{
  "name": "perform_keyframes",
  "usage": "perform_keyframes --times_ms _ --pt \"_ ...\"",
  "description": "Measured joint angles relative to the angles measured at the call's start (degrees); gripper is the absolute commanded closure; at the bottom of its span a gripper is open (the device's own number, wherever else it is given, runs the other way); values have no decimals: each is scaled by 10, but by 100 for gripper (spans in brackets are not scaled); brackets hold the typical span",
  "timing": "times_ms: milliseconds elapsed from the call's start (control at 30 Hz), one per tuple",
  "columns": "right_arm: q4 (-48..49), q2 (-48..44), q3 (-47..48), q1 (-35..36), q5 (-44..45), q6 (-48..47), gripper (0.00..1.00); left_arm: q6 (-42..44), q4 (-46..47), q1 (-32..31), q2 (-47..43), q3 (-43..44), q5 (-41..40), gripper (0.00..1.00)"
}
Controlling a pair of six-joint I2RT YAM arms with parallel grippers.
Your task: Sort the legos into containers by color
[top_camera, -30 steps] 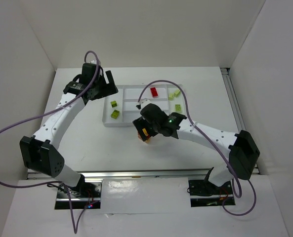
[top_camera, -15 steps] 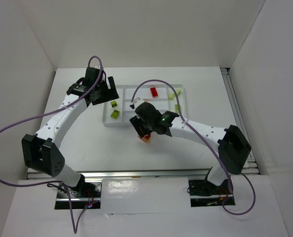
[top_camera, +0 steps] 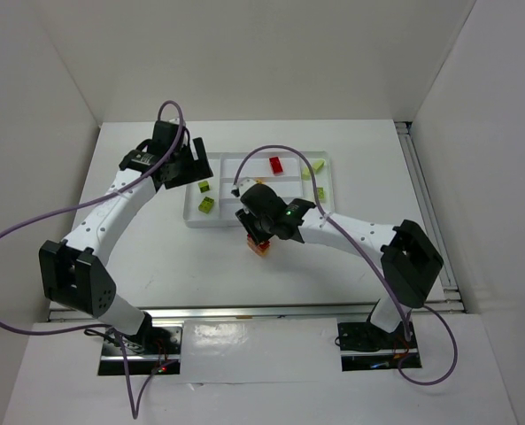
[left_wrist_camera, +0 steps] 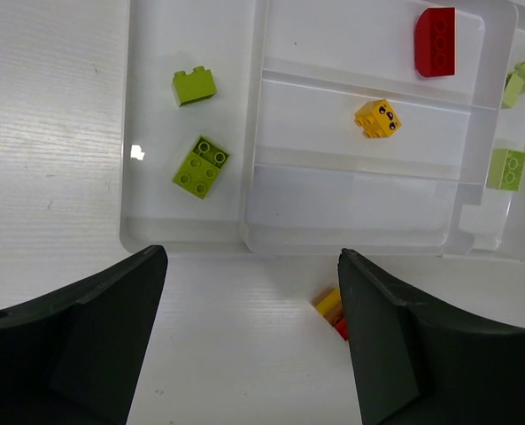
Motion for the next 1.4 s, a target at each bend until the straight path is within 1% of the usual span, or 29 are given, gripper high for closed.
perform_keyframes --times_ms 67,300,367,433,500,600,667,800,933,1033,1067,1133,1300,1400 --pt "1 0 0 0 0 0 68 0 0 0 0 0 0 11" --pt "-3 -9 4 -5 -2 10 70 10 0 7 0 -7 5 11" --pt "-9 -33 4 -18 -16 18 70 17 0 19 0 -8 23 11" --pt "-10 -73 4 -47 -41 28 70 31 3 36 0 -8 50 14" --pt "-7 -120 4 -86 -65 39 70 45 14 54 0 -10 92 19" --pt "-1 -191 7 -157 -115 59 70 71 60 79 -14 -45 181 18" --pt "12 -226 9 -201 -152 73 71 78 93 87 -26 -79 266 15" --pt "49 -262 9 -282 -249 114 71 86 167 84 -45 -137 426 12" --pt "97 -267 -3 -352 -359 160 71 71 263 58 -44 -163 545 9" --pt "122 -267 -22 -382 -414 186 71 64 322 25 -34 -164 600 8" --pt "124 -267 -26 -384 -428 191 71 58 338 15 -28 -163 614 5" --pt "127 -267 -31 -384 -456 201 71 54 360 1 -13 -160 636 4" --pt "143 -267 -31 -384 -499 218 71 54 389 -15 37 -131 665 2" --pt "152 -267 -31 -385 -515 223 71 51 413 -22 52 -130 682 1"
